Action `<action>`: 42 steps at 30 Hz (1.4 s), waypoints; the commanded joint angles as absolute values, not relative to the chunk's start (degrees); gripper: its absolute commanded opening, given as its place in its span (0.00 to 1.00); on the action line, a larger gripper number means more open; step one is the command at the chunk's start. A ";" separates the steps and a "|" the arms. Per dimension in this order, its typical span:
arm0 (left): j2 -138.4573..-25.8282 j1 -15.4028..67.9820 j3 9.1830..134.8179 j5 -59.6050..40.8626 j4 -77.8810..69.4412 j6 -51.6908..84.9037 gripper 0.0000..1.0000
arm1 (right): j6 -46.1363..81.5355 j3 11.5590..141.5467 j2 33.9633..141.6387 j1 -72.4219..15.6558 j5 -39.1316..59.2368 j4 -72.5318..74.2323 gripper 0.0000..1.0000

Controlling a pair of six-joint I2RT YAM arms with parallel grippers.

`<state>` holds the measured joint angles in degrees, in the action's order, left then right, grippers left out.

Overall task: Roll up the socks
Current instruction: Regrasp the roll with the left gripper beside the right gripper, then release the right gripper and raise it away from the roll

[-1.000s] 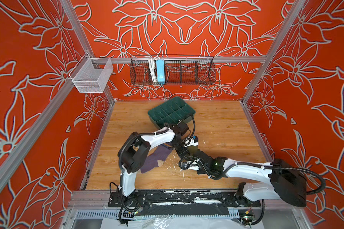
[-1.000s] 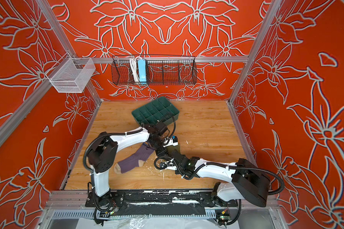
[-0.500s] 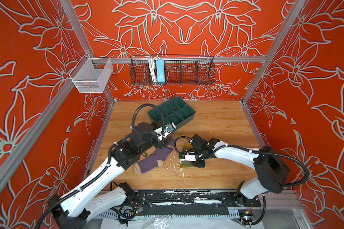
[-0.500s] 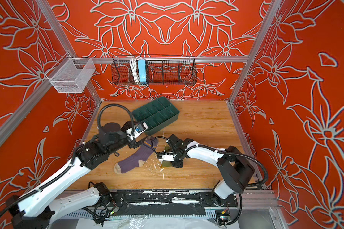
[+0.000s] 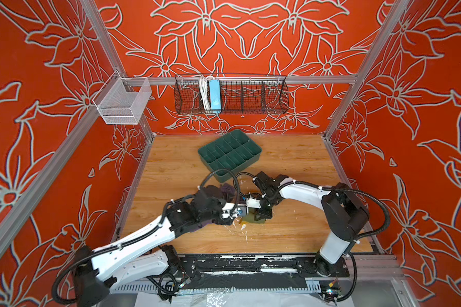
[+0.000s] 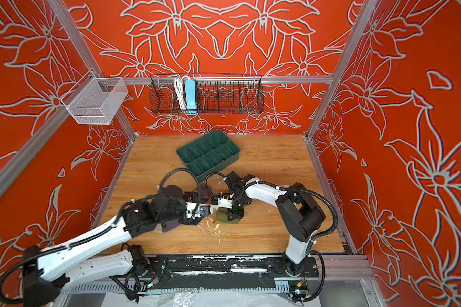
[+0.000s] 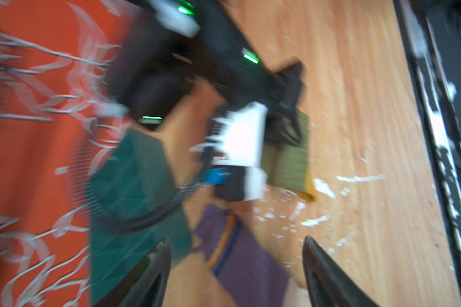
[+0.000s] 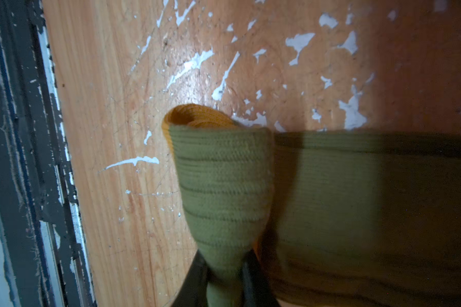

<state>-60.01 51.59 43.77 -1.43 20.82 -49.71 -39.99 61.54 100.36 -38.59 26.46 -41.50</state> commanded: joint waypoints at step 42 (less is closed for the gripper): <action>-98.66 62.80 49.13 16.12 14.47 -43.53 0.00 | -36.16 55.10 94.14 -33.19 18.11 -30.33 0.43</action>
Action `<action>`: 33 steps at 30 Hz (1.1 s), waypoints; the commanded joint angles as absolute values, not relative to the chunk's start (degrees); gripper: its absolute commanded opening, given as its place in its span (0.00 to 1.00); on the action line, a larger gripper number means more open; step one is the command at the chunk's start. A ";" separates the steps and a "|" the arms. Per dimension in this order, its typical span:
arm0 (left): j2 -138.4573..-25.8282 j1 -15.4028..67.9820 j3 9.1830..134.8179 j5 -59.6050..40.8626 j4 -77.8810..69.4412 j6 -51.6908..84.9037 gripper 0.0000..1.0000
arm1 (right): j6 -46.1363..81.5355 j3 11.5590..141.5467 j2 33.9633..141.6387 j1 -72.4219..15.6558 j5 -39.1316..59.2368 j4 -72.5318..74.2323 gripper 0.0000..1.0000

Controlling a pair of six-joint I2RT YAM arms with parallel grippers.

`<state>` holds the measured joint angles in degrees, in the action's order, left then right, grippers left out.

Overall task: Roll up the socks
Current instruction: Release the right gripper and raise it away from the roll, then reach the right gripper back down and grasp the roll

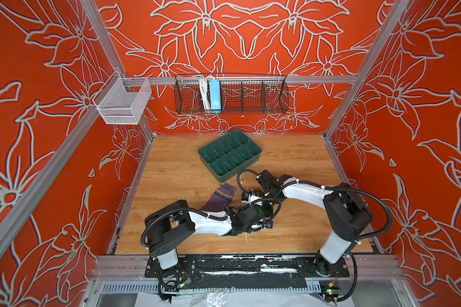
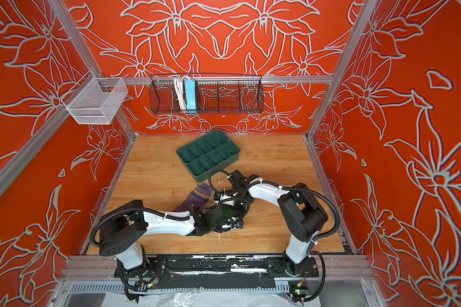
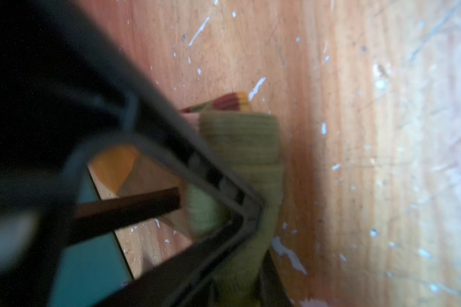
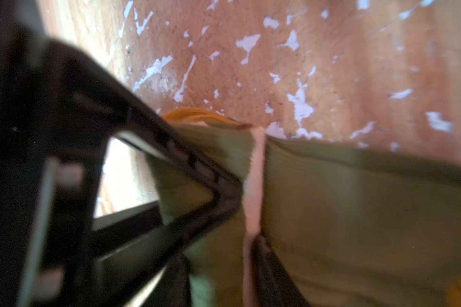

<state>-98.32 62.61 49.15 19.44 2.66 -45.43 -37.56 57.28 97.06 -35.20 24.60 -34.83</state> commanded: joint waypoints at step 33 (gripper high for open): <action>-129.49 45.47 91.40 -31.38 63.02 -36.68 0.03 | -35.32 40.02 38.90 -39.49 9.47 -44.71 0.64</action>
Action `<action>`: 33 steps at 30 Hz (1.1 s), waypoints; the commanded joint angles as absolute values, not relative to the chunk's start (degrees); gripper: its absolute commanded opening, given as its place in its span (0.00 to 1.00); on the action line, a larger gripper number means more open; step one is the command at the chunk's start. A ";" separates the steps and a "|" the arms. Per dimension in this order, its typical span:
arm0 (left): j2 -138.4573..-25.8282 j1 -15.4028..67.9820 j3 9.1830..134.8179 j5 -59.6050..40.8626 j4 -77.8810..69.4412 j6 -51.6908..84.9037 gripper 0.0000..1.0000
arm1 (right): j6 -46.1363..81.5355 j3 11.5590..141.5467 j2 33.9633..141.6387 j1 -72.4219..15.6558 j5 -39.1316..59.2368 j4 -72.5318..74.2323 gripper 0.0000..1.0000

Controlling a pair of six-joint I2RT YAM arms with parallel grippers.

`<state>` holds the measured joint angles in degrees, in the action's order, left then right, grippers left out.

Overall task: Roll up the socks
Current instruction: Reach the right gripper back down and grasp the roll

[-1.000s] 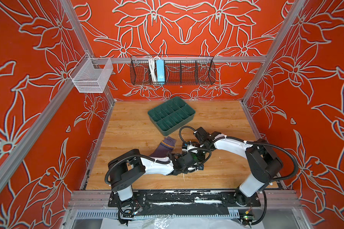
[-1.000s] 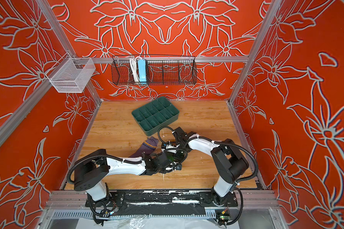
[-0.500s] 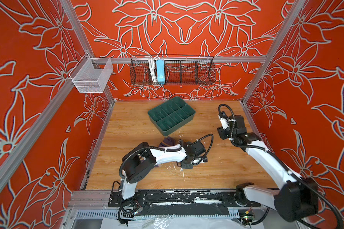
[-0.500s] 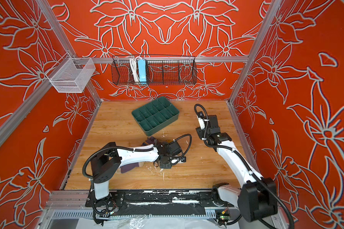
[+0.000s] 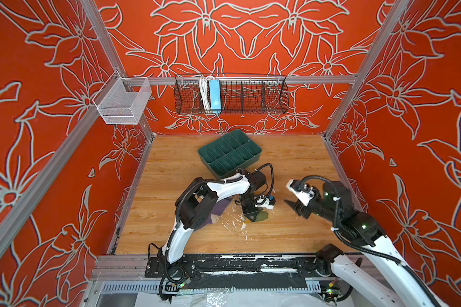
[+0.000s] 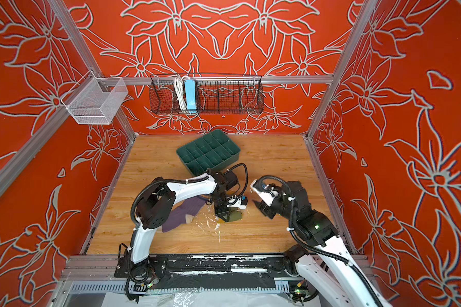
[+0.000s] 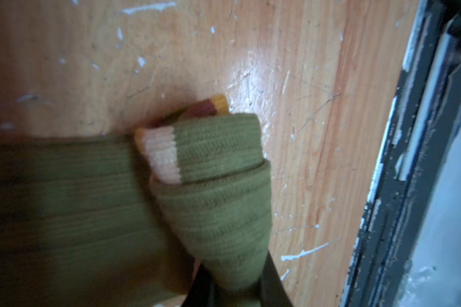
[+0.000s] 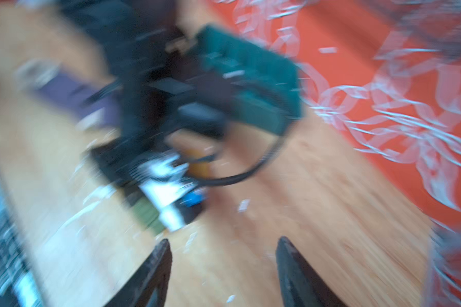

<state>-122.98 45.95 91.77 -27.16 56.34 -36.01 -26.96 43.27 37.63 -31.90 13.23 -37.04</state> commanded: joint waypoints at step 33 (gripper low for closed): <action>-131.59 44.47 94.31 -31.11 62.67 -34.28 0.15 | -53.37 30.44 82.87 -58.15 -17.70 6.67 0.40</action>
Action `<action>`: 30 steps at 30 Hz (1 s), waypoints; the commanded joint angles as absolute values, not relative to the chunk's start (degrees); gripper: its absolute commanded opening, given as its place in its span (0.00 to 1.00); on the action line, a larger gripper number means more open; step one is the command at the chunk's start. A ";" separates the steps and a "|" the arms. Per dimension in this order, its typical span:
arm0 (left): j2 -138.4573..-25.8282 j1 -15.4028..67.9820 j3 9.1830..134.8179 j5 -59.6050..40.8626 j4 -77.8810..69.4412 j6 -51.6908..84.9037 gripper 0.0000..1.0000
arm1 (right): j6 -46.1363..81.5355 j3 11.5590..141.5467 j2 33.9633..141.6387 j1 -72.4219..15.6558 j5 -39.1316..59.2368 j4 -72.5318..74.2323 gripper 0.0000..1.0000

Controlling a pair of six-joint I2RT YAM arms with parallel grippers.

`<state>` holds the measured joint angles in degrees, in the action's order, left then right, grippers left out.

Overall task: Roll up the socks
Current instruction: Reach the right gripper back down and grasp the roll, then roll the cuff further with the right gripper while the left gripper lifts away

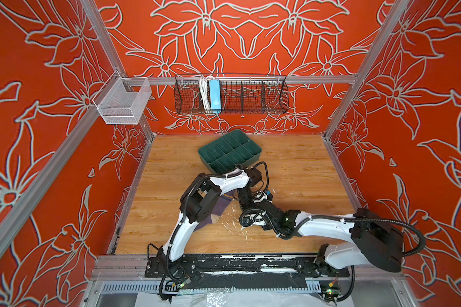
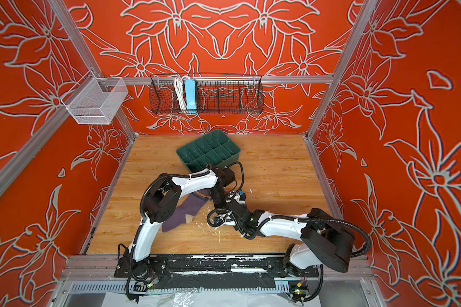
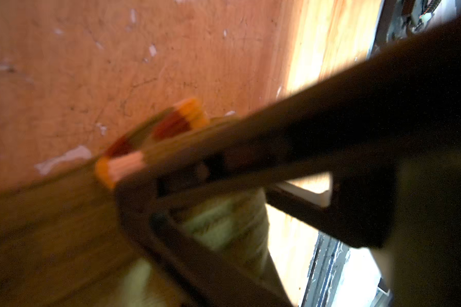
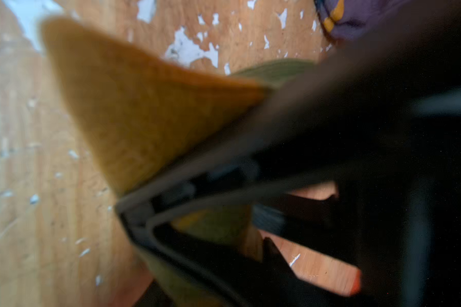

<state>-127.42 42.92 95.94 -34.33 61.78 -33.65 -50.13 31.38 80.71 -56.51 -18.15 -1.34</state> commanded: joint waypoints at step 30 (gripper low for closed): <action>-76.47 42.45 72.83 -9.91 36.65 -28.96 0.56 | -37.39 42.74 88.42 -60.62 -12.92 -23.27 0.00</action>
